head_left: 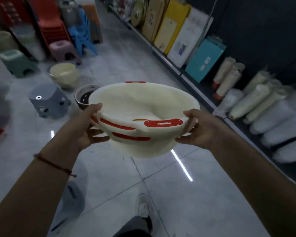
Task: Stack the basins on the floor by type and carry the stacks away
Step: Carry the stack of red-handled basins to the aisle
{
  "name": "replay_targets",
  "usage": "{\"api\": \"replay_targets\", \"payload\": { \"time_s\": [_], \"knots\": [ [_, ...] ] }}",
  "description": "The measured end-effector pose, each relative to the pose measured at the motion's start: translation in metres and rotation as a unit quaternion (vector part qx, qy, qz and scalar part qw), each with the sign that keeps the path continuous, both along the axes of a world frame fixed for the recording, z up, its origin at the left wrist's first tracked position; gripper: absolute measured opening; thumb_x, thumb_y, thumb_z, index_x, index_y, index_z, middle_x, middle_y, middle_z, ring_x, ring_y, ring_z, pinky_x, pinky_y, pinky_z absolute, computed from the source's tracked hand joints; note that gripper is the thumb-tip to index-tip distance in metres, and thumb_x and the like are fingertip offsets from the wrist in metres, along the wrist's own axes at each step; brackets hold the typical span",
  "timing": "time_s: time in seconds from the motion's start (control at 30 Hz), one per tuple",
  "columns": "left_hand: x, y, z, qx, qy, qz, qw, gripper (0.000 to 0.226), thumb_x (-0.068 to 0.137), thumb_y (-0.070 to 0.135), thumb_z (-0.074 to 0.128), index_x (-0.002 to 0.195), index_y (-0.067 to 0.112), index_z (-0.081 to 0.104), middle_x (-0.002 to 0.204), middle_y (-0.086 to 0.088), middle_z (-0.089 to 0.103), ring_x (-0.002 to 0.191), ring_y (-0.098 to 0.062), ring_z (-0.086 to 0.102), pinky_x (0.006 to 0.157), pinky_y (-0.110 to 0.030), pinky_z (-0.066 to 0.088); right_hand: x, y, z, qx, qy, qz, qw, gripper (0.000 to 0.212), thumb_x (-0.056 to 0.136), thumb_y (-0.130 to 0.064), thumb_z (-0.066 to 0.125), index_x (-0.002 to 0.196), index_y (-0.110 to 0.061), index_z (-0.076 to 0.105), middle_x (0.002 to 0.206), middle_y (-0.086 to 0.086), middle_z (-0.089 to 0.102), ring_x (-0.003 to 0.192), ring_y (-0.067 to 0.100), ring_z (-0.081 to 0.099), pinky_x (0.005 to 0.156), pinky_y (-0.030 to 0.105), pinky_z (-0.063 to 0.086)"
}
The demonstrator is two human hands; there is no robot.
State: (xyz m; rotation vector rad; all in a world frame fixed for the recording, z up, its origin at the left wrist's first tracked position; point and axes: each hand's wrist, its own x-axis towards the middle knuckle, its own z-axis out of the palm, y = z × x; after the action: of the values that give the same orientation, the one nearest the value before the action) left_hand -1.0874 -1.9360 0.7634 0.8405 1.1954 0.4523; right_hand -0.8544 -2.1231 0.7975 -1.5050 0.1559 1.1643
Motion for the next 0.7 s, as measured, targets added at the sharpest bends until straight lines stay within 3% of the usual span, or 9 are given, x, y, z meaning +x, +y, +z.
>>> {"api": "replay_targets", "payload": {
  "time_s": [0.1, 0.27, 0.5, 0.7],
  "knots": [
    [0.061, 0.027, -0.001, -0.01, 0.006, -0.039, 0.999, 0.033, 0.089, 0.042, 0.067, 0.109, 0.017, 0.06, 0.116, -0.015, 0.063, 0.105, -0.037, 0.064, 0.083, -0.054, 0.056, 0.049, 0.015, -0.001, -0.022, 0.019, -0.037, 0.999, 0.04, 0.087, -0.011, 0.068, 0.119, -0.017, 0.045, 0.122, 0.022, 0.051, 0.11, 0.043, 0.054, 0.083, 0.063, 0.054],
    [0.177, 0.052, 0.018, -0.015, -0.017, -0.117, 0.993, 0.036, 0.089, 0.042, 0.067, 0.11, 0.014, 0.059, 0.123, -0.015, 0.061, 0.11, -0.038, 0.061, 0.091, -0.058, 0.052, 0.141, 0.009, 0.016, -0.006, 0.03, -0.107, 0.994, 0.066, 0.083, -0.015, 0.07, 0.14, -0.025, 0.037, 0.126, 0.023, 0.048, 0.109, 0.045, 0.054, 0.065, 0.056, 0.059],
    [0.316, 0.09, 0.031, -0.008, -0.035, -0.158, 0.987, 0.043, 0.087, 0.041, 0.069, 0.12, 0.015, 0.058, 0.129, -0.018, 0.059, 0.113, -0.038, 0.061, 0.074, -0.053, 0.059, 0.264, 0.022, 0.022, 0.041, 0.017, -0.133, 0.99, 0.071, 0.084, -0.018, 0.071, 0.145, -0.024, 0.036, 0.127, 0.022, 0.05, 0.109, 0.044, 0.055, 0.067, 0.056, 0.059],
    [0.438, 0.13, 0.032, -0.021, -0.001, -0.144, 0.989, 0.049, 0.088, 0.04, 0.069, 0.128, 0.015, 0.054, 0.126, -0.012, 0.061, 0.11, -0.041, 0.061, 0.084, -0.057, 0.055, 0.394, 0.072, 0.01, 0.037, 0.049, -0.111, 0.992, 0.063, 0.088, -0.016, 0.066, 0.144, -0.019, 0.037, 0.133, 0.022, 0.047, 0.114, 0.042, 0.053, 0.066, 0.058, 0.057]
  ]
}}
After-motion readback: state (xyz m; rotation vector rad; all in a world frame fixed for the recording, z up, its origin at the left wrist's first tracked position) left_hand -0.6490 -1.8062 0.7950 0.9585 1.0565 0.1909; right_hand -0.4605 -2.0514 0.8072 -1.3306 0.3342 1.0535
